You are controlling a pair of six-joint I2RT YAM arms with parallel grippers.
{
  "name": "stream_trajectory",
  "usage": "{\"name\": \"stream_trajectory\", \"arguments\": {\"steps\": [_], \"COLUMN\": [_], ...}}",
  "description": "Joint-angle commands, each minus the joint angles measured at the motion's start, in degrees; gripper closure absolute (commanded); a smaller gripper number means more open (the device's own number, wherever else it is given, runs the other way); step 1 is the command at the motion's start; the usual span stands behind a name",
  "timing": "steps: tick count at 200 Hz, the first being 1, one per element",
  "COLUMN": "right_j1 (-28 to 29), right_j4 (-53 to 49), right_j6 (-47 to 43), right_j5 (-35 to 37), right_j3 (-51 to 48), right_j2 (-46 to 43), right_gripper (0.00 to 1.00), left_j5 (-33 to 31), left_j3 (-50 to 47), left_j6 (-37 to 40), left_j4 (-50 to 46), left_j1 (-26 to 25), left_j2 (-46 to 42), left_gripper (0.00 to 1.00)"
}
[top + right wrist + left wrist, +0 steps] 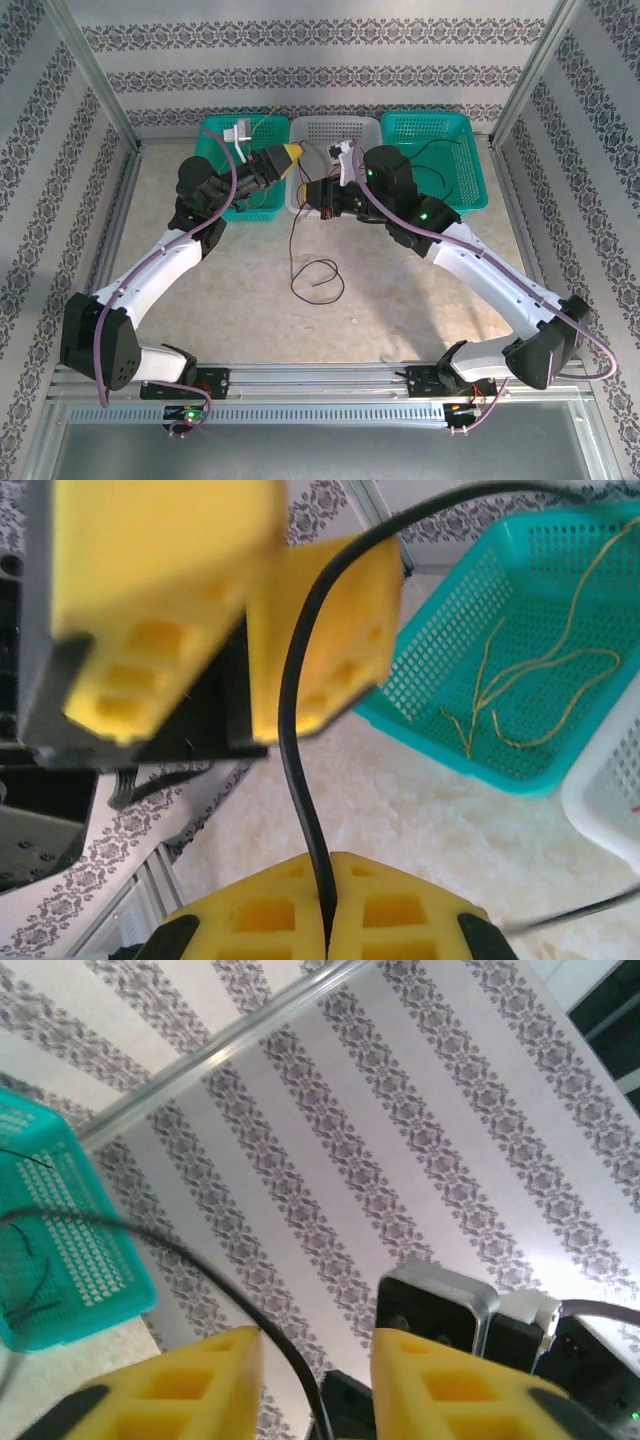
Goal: Untangle the cables
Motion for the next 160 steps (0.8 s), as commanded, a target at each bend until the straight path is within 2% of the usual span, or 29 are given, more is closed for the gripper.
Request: {"name": "stream_trajectory", "arguments": {"steps": [1, 26, 44, 48, 53, 61, 87, 120, 160], "right_j1": [-0.22, -0.94, -3.51, -4.43, -5.51, -7.30, -12.76, -18.93, -28.35], "right_j4": [-2.71, -7.14, -10.63, -11.57, -12.81, -14.82, -18.66, -22.81, -27.79], "right_j6": [1.82, 1.41, 1.56, 1.49, 1.53, 1.40, 0.53, -0.13, -1.01], "right_j5": [0.53, 2.91, 4.11, 4.35, 4.65, 5.16, 5.66, 5.98, 5.51], "right_j3": [-0.90, -0.82, -0.77, -0.65, -0.35, 0.25, 1.84, 5.37, 10.80], "right_j2": [-2.51, -5.11, -7.16, -7.58, -7.95, -8.48, -9.77, -9.30, -6.27], "right_gripper": [1.00, 1.00, 1.00, 1.00, 1.00, 1.00, 1.00, 1.00, 1.00], "left_j5": [-2.99, -4.38, -7.18, -7.82, -8.91, -10.29, -12.37, -14.35, -11.92], "left_j3": [-0.54, 0.25, 0.63, 0.63, 0.44, 0.21, -0.69, 0.62, 2.17], "left_j6": [3.10, 8.76, 14.44, 15.45, 16.64, 18.10, 20.59, 23.05, 24.83], "left_j4": [0.31, -8.48, -16.65, -18.15, -19.99, -22.25, -26.20, -35.00, -41.12], "left_j1": [1.01, 1.03, 1.10, 1.10, 1.06, 1.09, 1.03, 1.04, 1.06], "left_j2": [-2.69, -4.87, -7.50, -8.12, -8.81, -9.79, -11.61, -11.10, -8.87], "left_gripper": [0.47, 0.35, 0.27, 0.23, 0.08, 0.05, 0.06, 0.14, 0.23]}}
